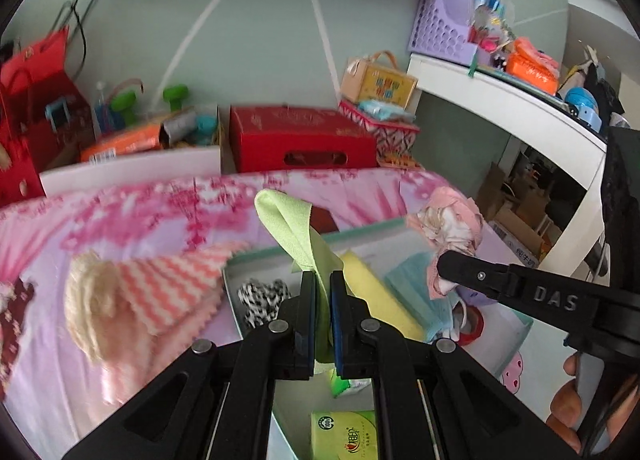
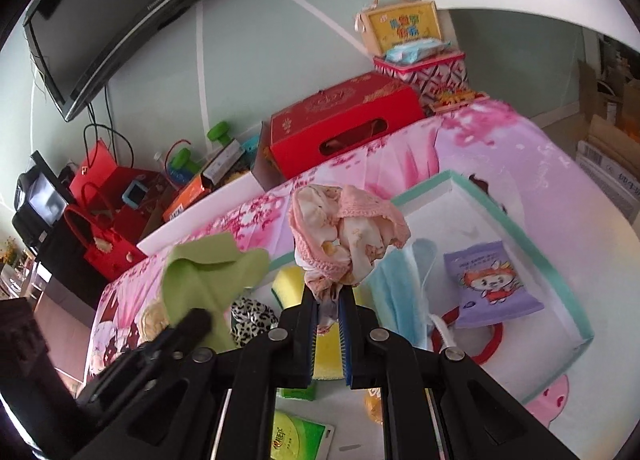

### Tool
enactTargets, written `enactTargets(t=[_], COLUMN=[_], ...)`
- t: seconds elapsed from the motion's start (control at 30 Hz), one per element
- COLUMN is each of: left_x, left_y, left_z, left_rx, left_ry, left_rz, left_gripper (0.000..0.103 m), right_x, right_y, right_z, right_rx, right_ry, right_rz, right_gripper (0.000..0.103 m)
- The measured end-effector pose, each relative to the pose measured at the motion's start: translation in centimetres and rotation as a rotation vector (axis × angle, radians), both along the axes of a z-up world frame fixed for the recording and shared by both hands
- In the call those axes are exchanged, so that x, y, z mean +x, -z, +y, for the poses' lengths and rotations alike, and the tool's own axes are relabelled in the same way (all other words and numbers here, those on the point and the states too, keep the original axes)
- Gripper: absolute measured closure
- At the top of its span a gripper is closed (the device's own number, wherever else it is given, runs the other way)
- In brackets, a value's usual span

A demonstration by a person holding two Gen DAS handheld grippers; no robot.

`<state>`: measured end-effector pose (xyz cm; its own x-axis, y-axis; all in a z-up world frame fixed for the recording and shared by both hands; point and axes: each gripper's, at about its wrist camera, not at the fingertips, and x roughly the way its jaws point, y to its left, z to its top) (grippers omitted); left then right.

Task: Organize soft objects
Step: 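Lower and open the left tool in the tray while the right tool releases the lace cloth there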

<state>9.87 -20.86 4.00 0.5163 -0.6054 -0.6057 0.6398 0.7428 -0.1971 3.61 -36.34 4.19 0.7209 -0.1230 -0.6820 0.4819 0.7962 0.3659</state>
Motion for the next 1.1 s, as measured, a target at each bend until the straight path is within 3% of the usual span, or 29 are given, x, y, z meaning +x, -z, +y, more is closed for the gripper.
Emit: enactTargets(t=[0.3,0.57,0.83,1.0,1.1], left_x=[1.6,2.1,1.7,1.4,1.5], left_y=[4.0,5.6,7.2,6.6,6.0], left_z=[-1.5,-1.8,-2.9,-2.9,-2.7], left_rx=[0.052,0.033,0.108,0.123,0.126], left_ry=[0.016,0.031,0.034,0.029,0.026], left_rz=[0.145,0.228,0.244,0.233,0.233], left_gripper=[0.096,0.096,0.096,0.095,0.081], right_x=[0.8,0.7,0.4,0.3,0.2], right_y=[2.6,3.9,4.6,4.0,3.7], right_z=[-0.6,-1.8,-2.5,-2.3,-2.3], right_rx=[0.053,0.054,0.074,0.065,0.064], right_ry=[-0.017,0.026,0.044,0.043,0.048], right_rz=[0.062,0.128,0.140,0.137,0.145], right_gripper=[0.092,0.092,0.089,0.089,0.080])
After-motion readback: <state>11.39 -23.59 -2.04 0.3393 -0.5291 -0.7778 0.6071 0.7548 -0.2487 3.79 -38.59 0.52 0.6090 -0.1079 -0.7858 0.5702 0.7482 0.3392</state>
